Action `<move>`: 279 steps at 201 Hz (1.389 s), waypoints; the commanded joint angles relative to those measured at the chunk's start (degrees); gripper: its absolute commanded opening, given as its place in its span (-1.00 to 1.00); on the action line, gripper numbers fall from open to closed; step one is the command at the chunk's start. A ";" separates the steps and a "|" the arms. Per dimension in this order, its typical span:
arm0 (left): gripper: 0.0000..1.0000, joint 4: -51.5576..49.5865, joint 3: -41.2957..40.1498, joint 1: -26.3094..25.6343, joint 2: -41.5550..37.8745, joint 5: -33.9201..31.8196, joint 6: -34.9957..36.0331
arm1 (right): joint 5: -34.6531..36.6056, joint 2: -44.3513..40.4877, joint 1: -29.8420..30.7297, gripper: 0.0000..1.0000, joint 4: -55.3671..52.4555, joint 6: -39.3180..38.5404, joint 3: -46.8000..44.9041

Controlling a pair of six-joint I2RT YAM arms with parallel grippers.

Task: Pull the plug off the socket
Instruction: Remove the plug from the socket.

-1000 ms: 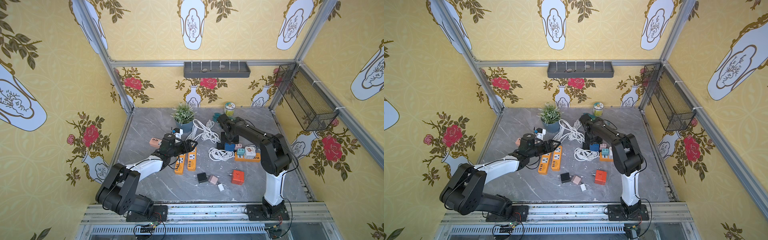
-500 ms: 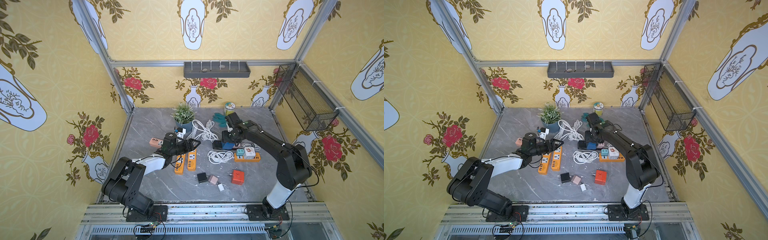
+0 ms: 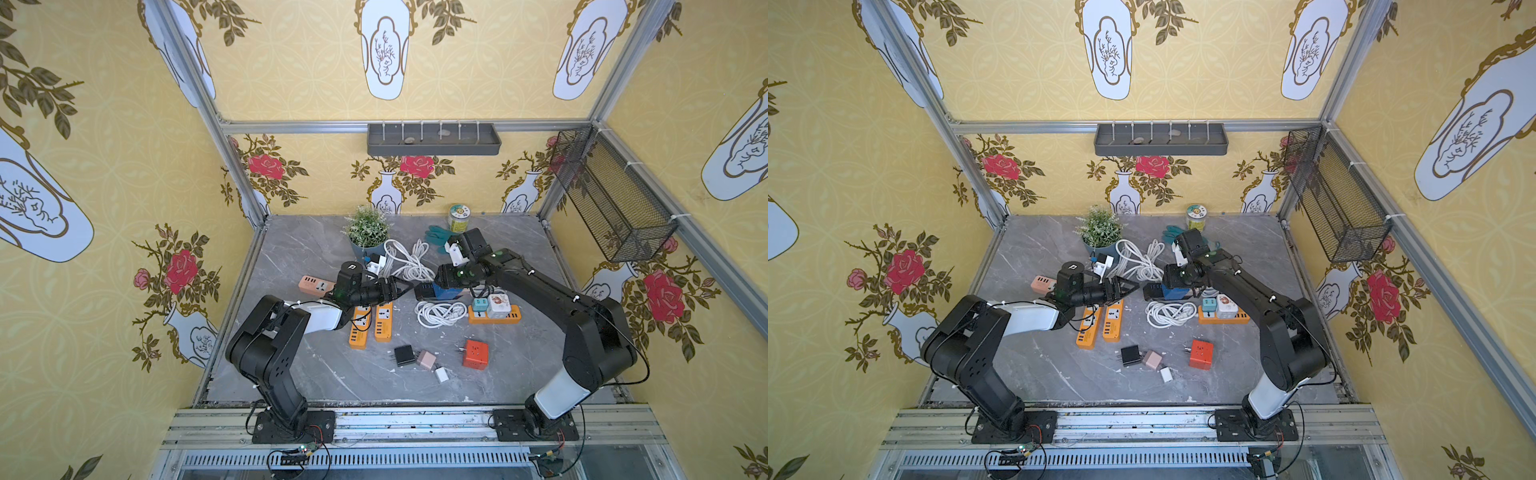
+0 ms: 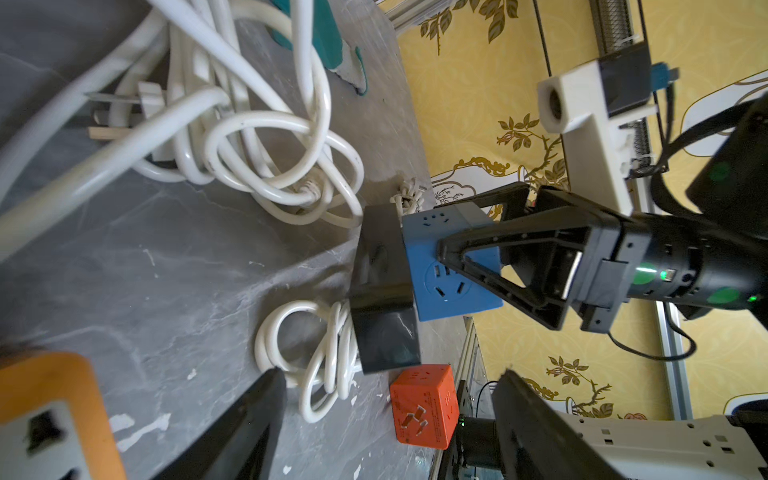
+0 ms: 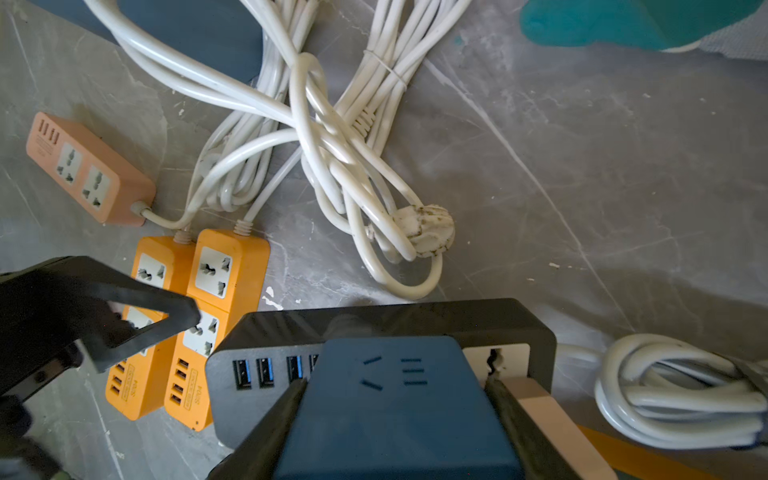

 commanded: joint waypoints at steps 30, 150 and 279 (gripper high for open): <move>0.64 0.60 5.15 -1.48 5.78 1.43 -0.38 | -2.85 -0.38 0.29 -0.53 4.64 -0.81 -0.11; -0.31 -5.15 10.51 -3.85 11.30 0.32 -4.14 | -3.00 1.77 0.92 -0.54 4.27 0.57 1.39; -0.81 -32.38 15.96 -2.79 10.60 -8.82 6.81 | -6.65 -2.38 -1.24 -0.59 2.50 4.16 1.01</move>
